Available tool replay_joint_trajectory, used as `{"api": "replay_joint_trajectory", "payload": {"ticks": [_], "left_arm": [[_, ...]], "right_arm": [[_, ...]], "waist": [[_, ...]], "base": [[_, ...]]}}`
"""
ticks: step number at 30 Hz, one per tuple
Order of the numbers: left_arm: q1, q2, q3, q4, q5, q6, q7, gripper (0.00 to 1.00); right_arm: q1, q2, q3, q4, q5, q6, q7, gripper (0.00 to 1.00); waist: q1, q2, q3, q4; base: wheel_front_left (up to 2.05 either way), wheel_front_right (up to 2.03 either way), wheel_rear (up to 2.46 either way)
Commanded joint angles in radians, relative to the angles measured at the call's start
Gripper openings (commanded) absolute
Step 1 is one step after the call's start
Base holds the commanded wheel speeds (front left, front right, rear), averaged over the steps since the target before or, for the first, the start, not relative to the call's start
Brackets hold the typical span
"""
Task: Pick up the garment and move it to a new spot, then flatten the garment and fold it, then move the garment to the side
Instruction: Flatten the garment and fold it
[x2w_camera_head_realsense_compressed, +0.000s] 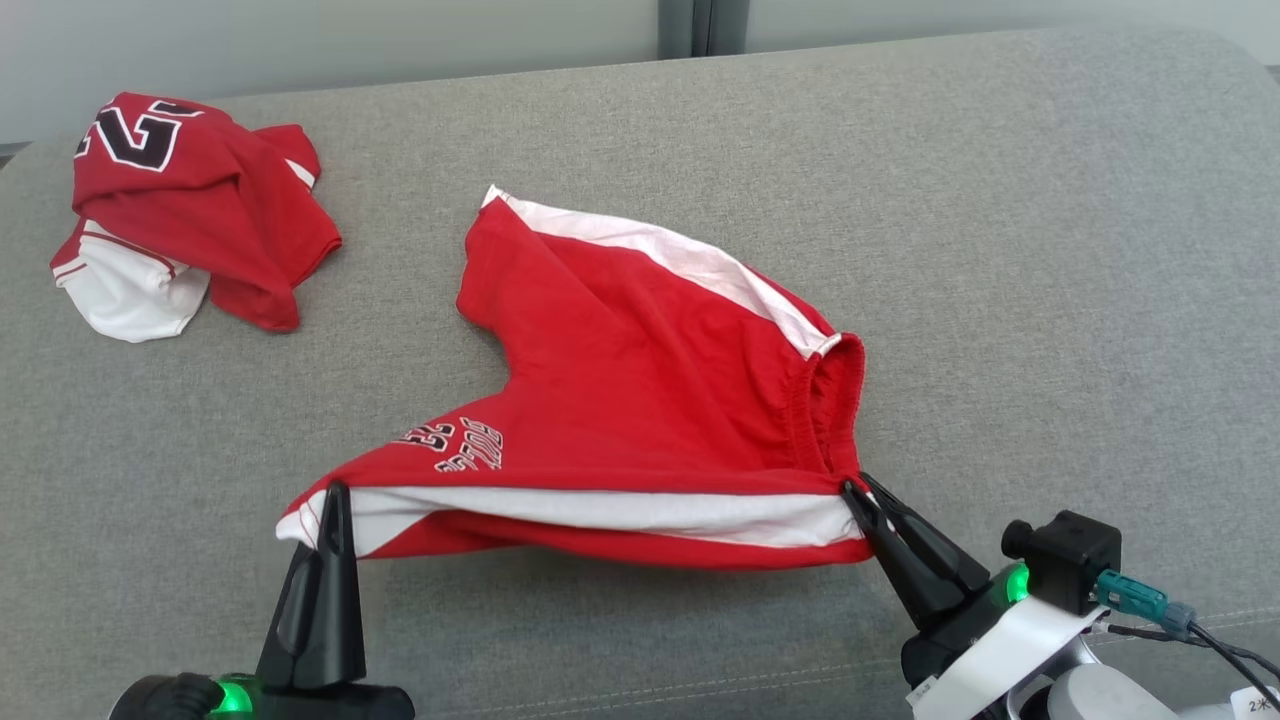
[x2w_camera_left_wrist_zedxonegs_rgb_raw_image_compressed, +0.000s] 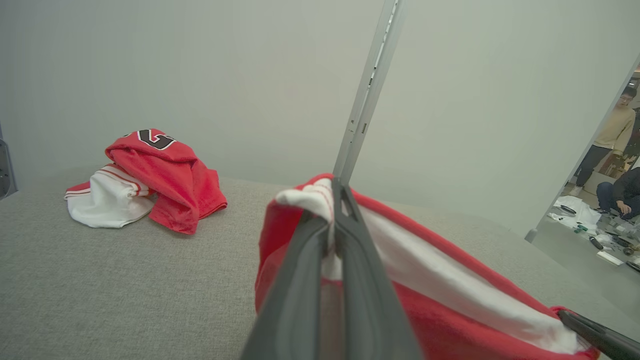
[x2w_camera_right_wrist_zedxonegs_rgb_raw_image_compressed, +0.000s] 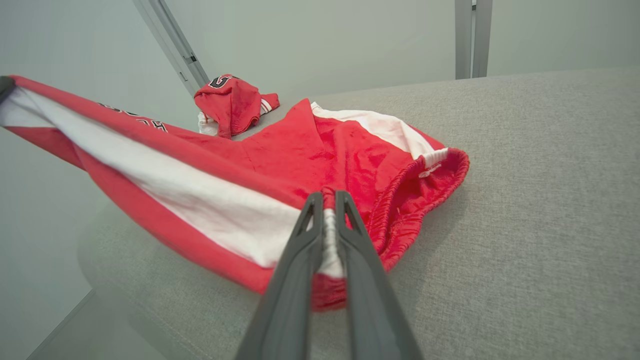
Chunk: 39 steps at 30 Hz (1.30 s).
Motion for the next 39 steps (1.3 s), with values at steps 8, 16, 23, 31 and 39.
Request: {"api": "replay_joint_trajectory", "payload": {"ticks": [8, 16, 23, 31, 39], "left_arm": [[0.021, 0.000, -0.009, 0.037, -0.052, -0.003, 0.000, 0.00], [-0.099, 0.001, -0.022, 0.210, -0.089, -0.003, 0.000, 0.00], [-0.274, 0.032, -0.045, 0.390, -0.103, -0.003, 0.000, 0.00], [-0.491, 0.105, -0.102, 0.579, -0.096, -0.003, 0.000, 0.00], [-0.759, 0.170, -0.191, 0.839, -0.101, -0.002, 0.000, 0.00]], "right_arm": [[0.019, 0.008, 0.010, -0.006, 0.024, -0.001, 0.029, 0.00], [-0.032, 0.049, 0.039, 0.095, 0.054, -0.001, 0.023, 0.00], [-0.098, 0.101, 0.029, 0.213, 0.090, -0.001, 0.002, 0.00], [-0.185, 0.162, -0.011, 0.322, 0.114, -0.001, -0.009, 0.00], [-0.274, 0.232, -0.059, 0.402, 0.101, -0.001, -0.012, 0.00]], "waist": [[0.0001, 0.0000, -0.026, -0.022], [0.0001, 0.0000, -0.050, -0.036], [0.0001, 0.0000, -0.057, -0.051], [0.0001, 0.0000, -0.028, -0.078], [0.0001, 0.0000, 0.058, -0.124]], "base": [[0.00, 0.00, 0.00], [0.00, 0.00, 0.00], [0.00, 0.00, 0.00], [0.00, 0.00, 0.00], [0.00, 0.00, 0.00]]}}
